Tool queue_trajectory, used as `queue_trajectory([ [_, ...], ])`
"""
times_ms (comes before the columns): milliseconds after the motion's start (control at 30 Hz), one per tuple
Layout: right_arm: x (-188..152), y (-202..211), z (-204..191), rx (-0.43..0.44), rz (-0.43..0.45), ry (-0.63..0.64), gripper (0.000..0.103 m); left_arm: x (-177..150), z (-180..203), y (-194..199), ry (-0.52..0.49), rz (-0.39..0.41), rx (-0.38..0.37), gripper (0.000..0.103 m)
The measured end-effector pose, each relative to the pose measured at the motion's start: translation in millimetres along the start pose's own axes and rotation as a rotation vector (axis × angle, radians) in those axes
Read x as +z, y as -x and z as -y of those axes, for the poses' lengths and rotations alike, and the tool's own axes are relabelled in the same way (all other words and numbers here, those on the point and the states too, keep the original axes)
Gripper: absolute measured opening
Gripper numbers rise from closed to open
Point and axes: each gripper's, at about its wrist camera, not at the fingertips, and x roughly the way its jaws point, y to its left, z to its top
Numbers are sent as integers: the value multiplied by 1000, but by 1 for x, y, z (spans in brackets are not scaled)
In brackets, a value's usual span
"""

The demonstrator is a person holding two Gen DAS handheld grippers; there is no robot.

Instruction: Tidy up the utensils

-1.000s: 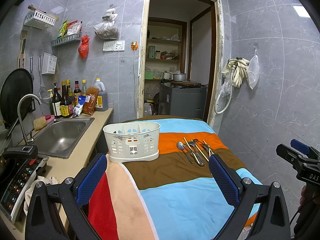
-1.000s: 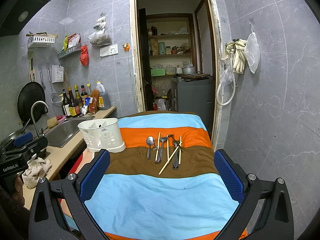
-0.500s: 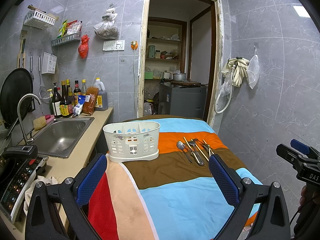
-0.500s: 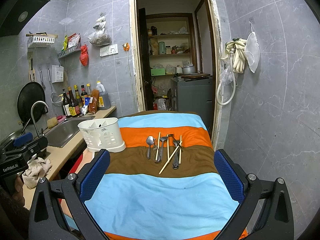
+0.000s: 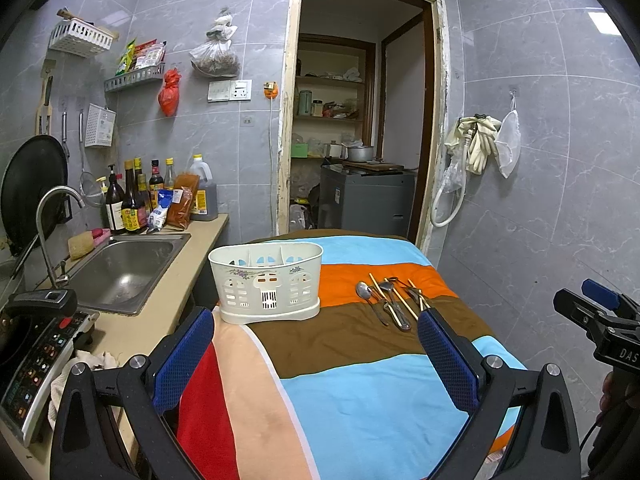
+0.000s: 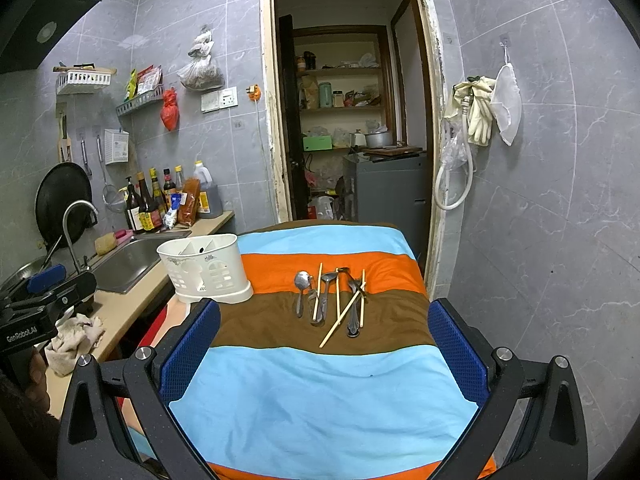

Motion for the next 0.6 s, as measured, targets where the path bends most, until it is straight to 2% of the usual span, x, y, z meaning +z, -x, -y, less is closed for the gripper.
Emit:
queue_trajectory([
  [300,-10,-4,-11,10,1,1,102,-2,-2,-1,-9,-3,10,102],
  [333,-10,-4,-12,11,3,1,102,-13,-8,-6,-8,-3,12,102],
  [600,4,-4,-10,16,12,-4,102,-7,-9,-10,-27,5,18,102],
])
